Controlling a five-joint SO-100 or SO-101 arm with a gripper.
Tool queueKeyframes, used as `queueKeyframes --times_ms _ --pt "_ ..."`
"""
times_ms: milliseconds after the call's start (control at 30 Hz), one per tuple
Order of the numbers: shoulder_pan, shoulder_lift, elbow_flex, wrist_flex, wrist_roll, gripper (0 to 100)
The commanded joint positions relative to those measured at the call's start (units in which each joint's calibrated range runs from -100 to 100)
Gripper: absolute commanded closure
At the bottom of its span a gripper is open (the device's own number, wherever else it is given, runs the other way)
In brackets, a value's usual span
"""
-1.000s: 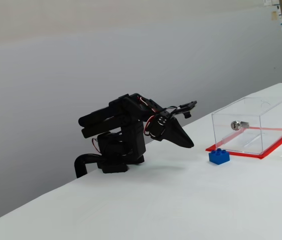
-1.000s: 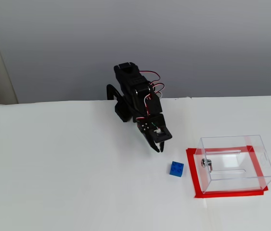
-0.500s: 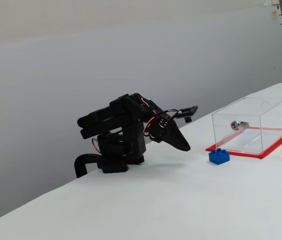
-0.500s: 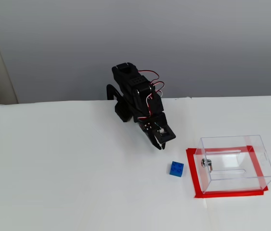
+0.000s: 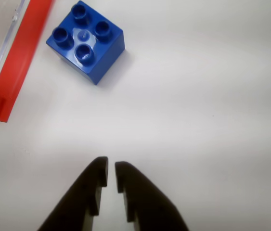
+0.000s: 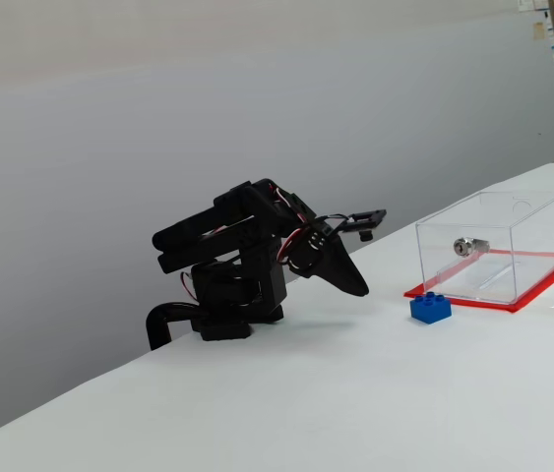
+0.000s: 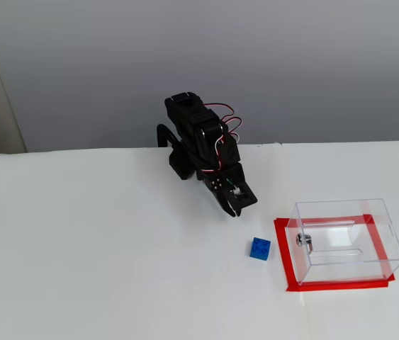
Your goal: Pick the blue lego brick and place it into the transparent box
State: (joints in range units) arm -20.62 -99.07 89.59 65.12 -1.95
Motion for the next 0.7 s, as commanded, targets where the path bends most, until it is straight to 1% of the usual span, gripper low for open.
queueKeyframes --times_ms 0,233,433,667 --pt "0.1 3.8 -6.0 -0.9 -0.2 98" --pt "-0.3 20.7 -18.1 -0.9 -0.6 98" --pt "-1.2 36.5 -31.3 -0.9 -4.9 98" --pt "-2.6 48.4 -42.0 -0.9 -7.6 98"
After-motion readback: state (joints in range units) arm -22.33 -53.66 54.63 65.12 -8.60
